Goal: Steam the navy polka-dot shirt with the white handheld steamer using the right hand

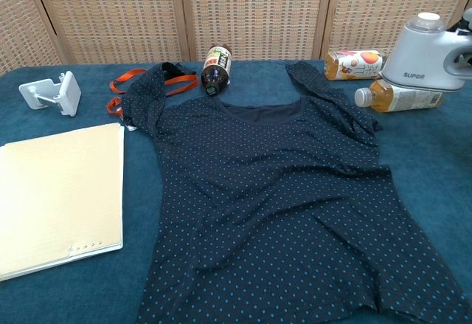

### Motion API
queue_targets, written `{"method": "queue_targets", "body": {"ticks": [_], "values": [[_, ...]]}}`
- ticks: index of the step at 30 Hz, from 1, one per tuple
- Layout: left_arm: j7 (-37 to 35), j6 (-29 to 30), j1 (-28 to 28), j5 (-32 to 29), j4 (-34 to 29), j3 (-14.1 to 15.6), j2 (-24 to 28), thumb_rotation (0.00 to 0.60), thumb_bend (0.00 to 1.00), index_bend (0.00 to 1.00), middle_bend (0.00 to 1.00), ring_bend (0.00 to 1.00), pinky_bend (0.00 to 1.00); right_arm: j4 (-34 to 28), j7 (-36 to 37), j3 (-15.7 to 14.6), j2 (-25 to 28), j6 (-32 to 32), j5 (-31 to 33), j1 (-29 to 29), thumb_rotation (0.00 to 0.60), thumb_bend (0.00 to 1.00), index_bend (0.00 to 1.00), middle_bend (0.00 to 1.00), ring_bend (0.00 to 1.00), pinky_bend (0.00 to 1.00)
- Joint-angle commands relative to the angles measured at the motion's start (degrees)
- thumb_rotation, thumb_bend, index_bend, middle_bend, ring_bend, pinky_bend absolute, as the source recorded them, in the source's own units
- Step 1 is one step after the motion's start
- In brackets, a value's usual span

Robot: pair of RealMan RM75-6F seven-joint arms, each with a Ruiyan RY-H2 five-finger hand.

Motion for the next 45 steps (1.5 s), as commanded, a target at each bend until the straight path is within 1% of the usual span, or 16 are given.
{"method": "queue_targets", "body": {"ticks": [1, 6, 7, 9, 10, 11, 14, 15, 17, 20, 23, 28, 31, 37, 42, 45], "values": [[0.0, 0.1, 0.0, 0.0, 0.0, 0.0, 0.0, 0.6, 0.0, 0.0, 0.0, 0.0, 0.0, 1.7, 0.2, -0.5, -2.0, -2.6, 0.1, -0.5, 0.6, 1.0, 0.59, 0.54, 0.66, 1.0], [0.0, 0.0, 0.1, -0.2, -0.1, -0.1, 0.0, 0.6, 0.0, 0.0, 0.0, 0.0, 0.0, 4.1, -0.9, -2.2, -3.9, -4.0, -1.2, -1.0, 0.6, 1.0, 0.54, 0.49, 0.62, 0.97], [-0.1, -0.1, 0.0, -0.3, -0.1, 0.0, 0.1, 0.6, 0.0, 0.0, 0.0, 0.0, 0.0, 4.7, -1.3, -2.4, -4.4, -4.4, -1.3, -1.1, 0.6, 0.97, 0.51, 0.47, 0.6, 0.95], [-0.3, 0.0, 0.0, -0.2, -0.1, 0.0, 0.1, 0.6, 0.0, 0.0, 0.0, 0.0, 0.0, 5.3, -1.6, -2.5, -5.0, -4.7, -1.4, -1.2, 0.6, 0.85, 0.41, 0.39, 0.54, 0.88], [-0.5, 0.0, 0.0, -0.2, 0.0, -0.1, 0.2, 0.6, 0.0, 0.0, 0.0, 0.0, 0.0, 5.6, -1.7, -2.5, -5.3, -5.0, -1.4, -1.3, 0.6, 0.73, 0.31, 0.32, 0.51, 0.81], [-0.6, 0.0, 0.0, -0.2, 0.0, -0.1, 0.2, 0.6, 0.0, 0.0, 0.0, 0.0, 0.0, 6.0, -2.1, -2.4, -5.6, -5.5, -1.3, -1.3, 0.6, 0.56, 0.22, 0.24, 0.46, 0.73], [-0.7, 0.0, 0.1, -0.1, 0.0, 0.0, 0.3, 0.6, 0.0, 0.0, 0.0, 0.0, 0.0, 6.4, -3.4, -1.9, -6.1, -6.8, -0.7, -1.2, 0.6, 0.19, 0.06, 0.1, 0.32, 0.53], [-0.8, 0.0, 0.1, -0.1, 0.1, 0.0, 0.3, 0.6, 0.0, 0.0, 0.0, 0.0, 0.0, 6.3, -3.8, -1.7, -6.2, -7.7, -0.4, -1.1, 0.6, 0.1, 0.03, 0.06, 0.27, 0.46], [-1.0, 0.1, 0.1, 0.0, 0.1, 0.0, 0.4, 0.6, 0.0, 0.0, 0.0, 0.0, 0.0, 5.8, -4.9, -1.2, -6.2, -9.4, 0.2, -0.9, 0.6, 0.01, 0.0, 0.01, 0.15, 0.31], [-1.1, 0.3, 0.2, 0.2, 0.1, 0.1, 0.4, 0.6, 0.0, 0.0, 0.0, 0.0, 0.0, 4.9, -5.8, -0.8, -6.0, -10.9, 0.9, -0.9, 0.6, 0.0, 0.0, 0.0, 0.05, 0.2], [-1.3, 0.5, 0.3, 0.4, 0.2, 0.2, 0.5, 0.6, 0.0, 0.0, 0.0, 0.0, 0.0, 2.9, -6.7, -0.2, -5.1, -11.5, 1.5, -1.1, 0.6, 0.0, 0.0, 0.0, 0.01, 0.15], [-1.8, 0.8, 0.4, 1.0, 0.3, 0.3, 0.7, 0.6, 0.0, 0.0, 0.0, 0.0, 0.0, -1.9, -7.0, 0.7, -2.8, -9.2, 2.4, -2.4, 0.6, 0.0, 0.0, 0.0, 0.0, 0.07], [-2.2, 1.3, 0.5, 1.7, 0.3, 0.5, 0.9, 0.6, 0.0, 0.0, 0.0, 0.0, 0.0, -7.4, -7.1, 0.8, 0.3, -5.7, 2.3, -4.2, 0.6, 0.0, 0.0, 0.0, 0.0, 0.02], [-3.3, 2.8, 1.1, 4.0, 0.3, 1.2, 1.5, 0.6, 0.0, 0.0, 0.0, 0.0, 0.0, -26.3, -9.5, 0.0, 10.7, 0.3, 1.4, -8.2, 0.6, 0.0, 0.0, 0.0, 0.0, 0.0], [-4.4, 4.8, 1.9, 6.5, 0.6, 2.0, 2.1, 0.6, 0.0, 0.0, 0.0, 0.0, 0.0, -49.2, -14.9, -0.8, 23.3, 1.9, 2.3, -11.6, 0.6, 0.0, 0.0, 0.0, 0.0, 0.0], [-4.8, 6.3, 2.6, 7.7, 1.0, 2.3, 2.2, 0.6, 0.0, 0.0, 0.0, 0.0, 0.0, -58.5, -17.4, -1.1, 28.5, 4.4, 2.4, -13.7, 0.6, 0.0, 0.0, 0.0, 0.0, 0.0]]}}
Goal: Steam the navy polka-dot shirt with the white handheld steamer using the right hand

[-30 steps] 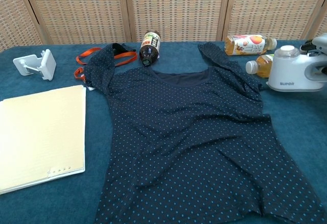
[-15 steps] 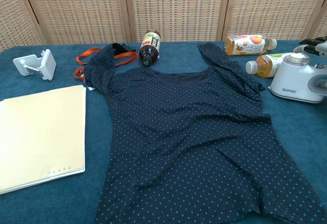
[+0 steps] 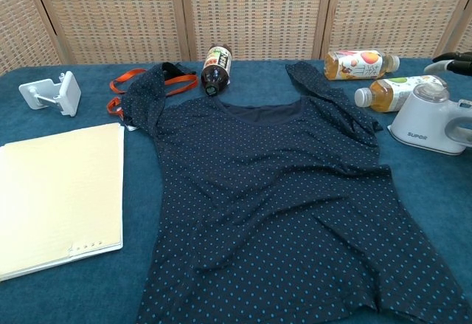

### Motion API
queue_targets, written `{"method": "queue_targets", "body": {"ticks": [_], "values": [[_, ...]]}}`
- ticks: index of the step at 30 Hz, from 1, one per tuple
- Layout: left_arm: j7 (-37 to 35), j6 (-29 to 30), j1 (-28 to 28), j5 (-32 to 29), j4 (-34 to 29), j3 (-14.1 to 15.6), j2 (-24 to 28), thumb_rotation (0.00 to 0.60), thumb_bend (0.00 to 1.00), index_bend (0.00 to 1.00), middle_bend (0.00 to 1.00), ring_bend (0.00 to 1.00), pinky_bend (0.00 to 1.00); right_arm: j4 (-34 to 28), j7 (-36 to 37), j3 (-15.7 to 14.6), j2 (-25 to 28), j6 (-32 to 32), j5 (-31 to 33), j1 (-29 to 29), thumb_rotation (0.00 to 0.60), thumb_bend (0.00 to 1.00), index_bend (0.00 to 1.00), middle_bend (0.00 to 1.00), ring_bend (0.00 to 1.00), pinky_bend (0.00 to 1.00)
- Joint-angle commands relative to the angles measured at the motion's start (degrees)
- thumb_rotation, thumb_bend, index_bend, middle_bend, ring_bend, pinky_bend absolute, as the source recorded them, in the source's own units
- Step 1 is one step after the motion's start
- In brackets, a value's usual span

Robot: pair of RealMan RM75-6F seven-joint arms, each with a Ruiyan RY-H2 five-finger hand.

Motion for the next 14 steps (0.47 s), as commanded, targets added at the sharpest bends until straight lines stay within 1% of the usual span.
{"method": "queue_targets", "body": {"ticks": [1, 5, 7, 11, 14], "values": [[0.0, 1.5, 0.8, 0.9, 0.5, 0.2, 0.1, 0.6, 0.0, 0.0, 0.0, 0.0, 0.0, -21.1, -6.2, -1.0, 13.8, 5.5, 0.5, -5.5, 0.6, 0.0, 0.0, 0.0, 0.0, 0.0], [4.9, 4.5, 2.6, -0.6, 1.3, -0.9, -0.9, 0.6, 0.0, 0.0, 0.0, 0.0, 0.0, -29.5, -5.6, -0.8, 18.4, 12.0, 0.6, -9.6, 0.6, 0.0, 0.0, 0.0, 0.0, 0.0], [7.0, 5.3, 3.3, -1.8, 1.3, -1.4, -1.8, 0.6, 0.0, 0.0, 0.0, 0.0, 0.0, -32.7, -6.7, -1.4, 20.5, 15.2, -0.5, -11.8, 0.6, 0.0, 0.0, 0.0, 0.0, 0.0], [6.1, 5.8, 3.9, -1.9, 1.6, -1.1, -1.7, 0.6, 0.0, 0.0, 0.0, 0.0, 0.0, -36.3, -7.9, -2.2, 21.3, 20.8, -2.3, -15.3, 0.6, 0.0, 0.0, 0.0, 0.0, 0.0], [5.3, 6.4, 4.4, -1.3, 1.6, -0.8, -1.3, 0.6, 0.0, 0.0, 0.0, 0.0, 0.0, -38.0, -8.9, -2.8, 21.2, 23.7, -3.7, -17.3, 0.6, 0.0, 0.0, 0.0, 0.0, 0.0]]}}
